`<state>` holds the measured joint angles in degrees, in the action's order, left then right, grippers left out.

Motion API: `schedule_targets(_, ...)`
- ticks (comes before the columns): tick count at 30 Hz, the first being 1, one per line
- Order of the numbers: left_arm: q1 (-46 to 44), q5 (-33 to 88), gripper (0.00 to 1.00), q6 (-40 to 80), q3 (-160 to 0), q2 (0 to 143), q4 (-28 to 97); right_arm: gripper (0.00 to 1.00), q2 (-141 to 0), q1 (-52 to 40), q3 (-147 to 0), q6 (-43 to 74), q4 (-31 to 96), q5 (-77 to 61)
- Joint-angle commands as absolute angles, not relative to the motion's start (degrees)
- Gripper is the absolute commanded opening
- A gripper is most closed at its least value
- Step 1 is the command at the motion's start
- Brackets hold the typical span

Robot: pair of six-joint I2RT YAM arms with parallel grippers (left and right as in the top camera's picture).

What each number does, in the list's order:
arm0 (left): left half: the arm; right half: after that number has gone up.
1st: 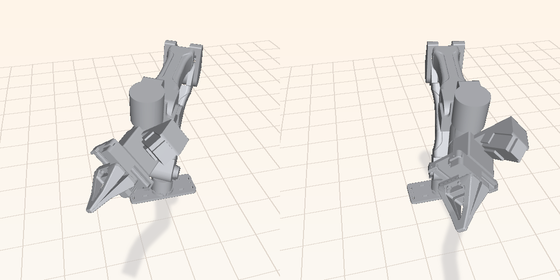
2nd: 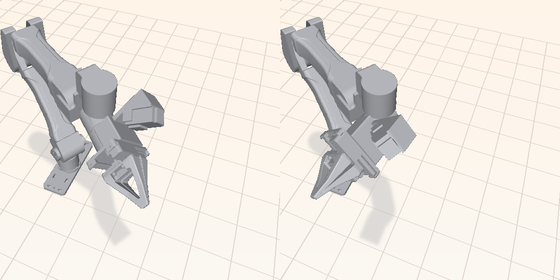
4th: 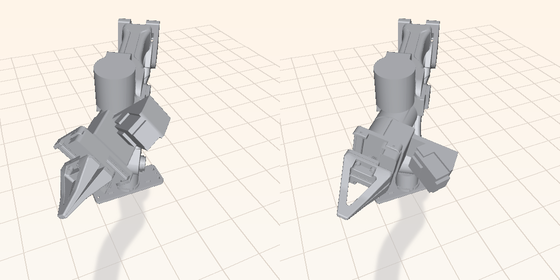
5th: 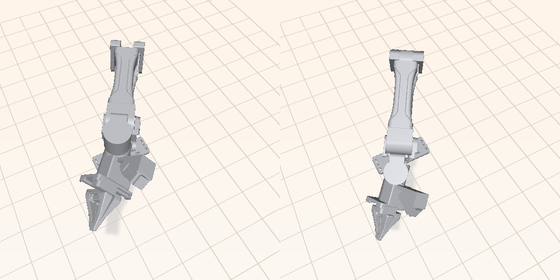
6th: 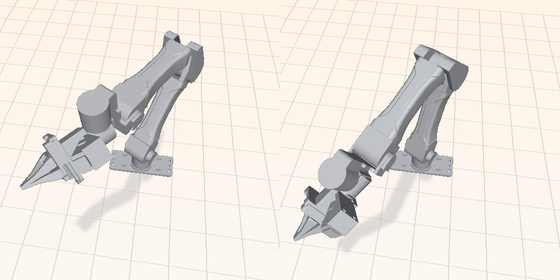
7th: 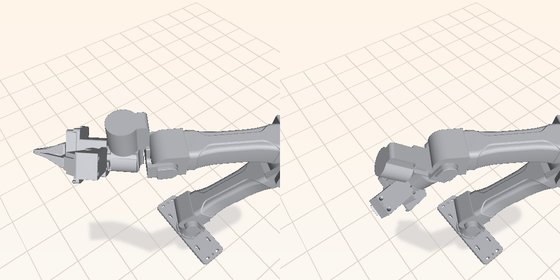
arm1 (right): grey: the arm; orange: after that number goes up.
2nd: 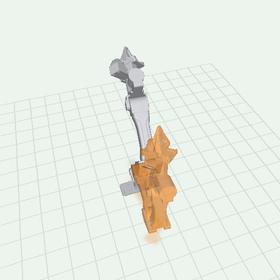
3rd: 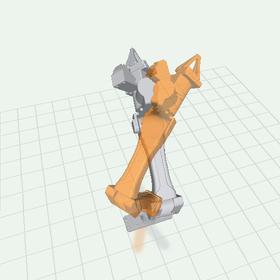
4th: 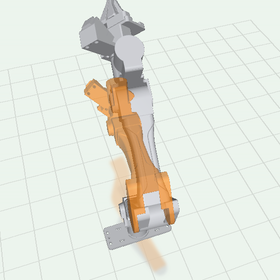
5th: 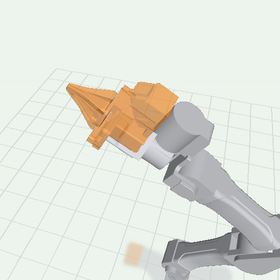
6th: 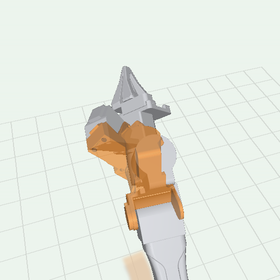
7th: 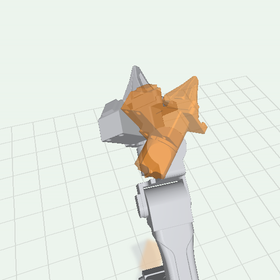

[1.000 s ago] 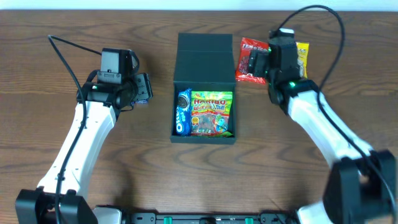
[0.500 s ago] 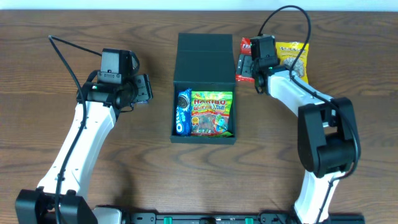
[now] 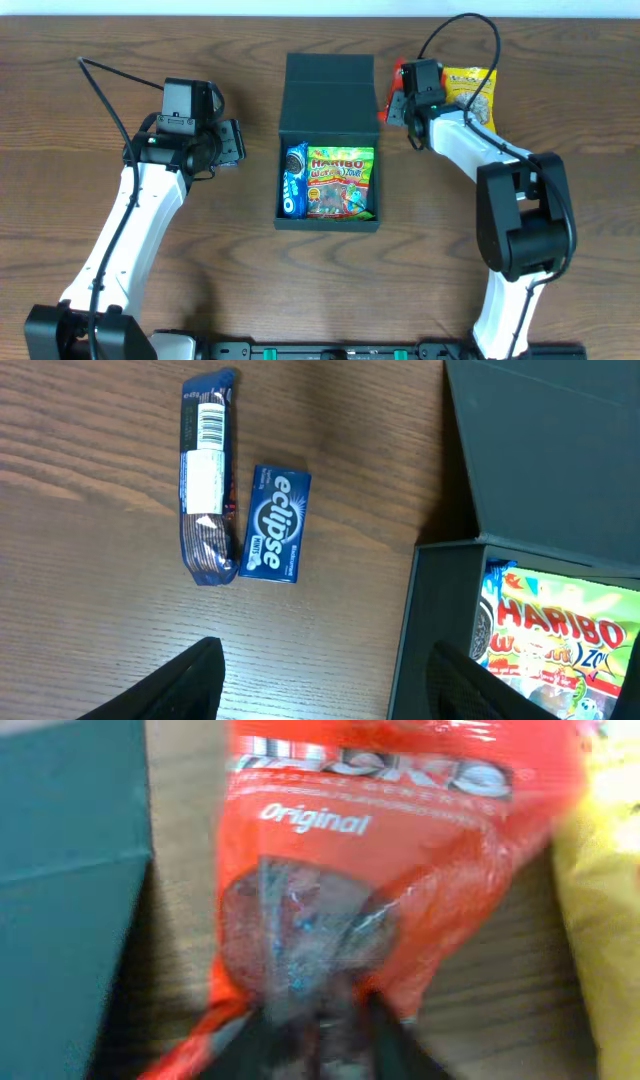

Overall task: Pack container
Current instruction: 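Carry the red Hacks bag into the box over the Oreo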

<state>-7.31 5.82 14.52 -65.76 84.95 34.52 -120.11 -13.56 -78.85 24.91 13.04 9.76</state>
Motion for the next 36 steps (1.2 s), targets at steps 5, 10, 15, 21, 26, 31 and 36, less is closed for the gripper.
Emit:
schedule_targets(5, -7.1, 6.0, 0.66, 13.7, -67.0, 84.5, 34.7, 0.01, -119.3, -12.9, -78.1, 24.8, 18.7, 10.0)
schedule_targets(10, -7.1, 6.0, 0.66, 13.6, -67.0, 84.5, 34.7, 0.01, -115.2, -12.9, -78.1, 22.8, 19.5, 10.0)
schedule_targets(15, -7.1, 5.8, 0.65, 13.2, -67.0, 84.4, 34.0, 0.01, -104.4, -13.8, -78.1, 12.0, 21.1, 10.0)
schedule_targets(21, -7.0, 5.8, 0.65, 13.2, -67.0, 83.1, 33.0, 0.02, -95.1, -16.3, -78.1, 2.9, 23.7, 4.4)
schedule_targets(26, -6.2, 5.7, 0.65, 12.7, -67.0, 78.3, 33.0, 0.02, -91.7, -18.0, -78.1, 2.8, 25.7, -1.1)
schedule_targets(31, -5.8, 5.4, 0.66, 10.8, -67.0, 70.6, 33.8, 0.01, -91.0, -20.2, -78.1, -8.1, 30.6, -14.3)
schedule_targets(36, -5.8, 5.3, 0.66, 10.2, -67.0, 65.3, 35.6, 0.01, -91.1, -21.9, -78.0, -30.2, 37.3, -25.2)
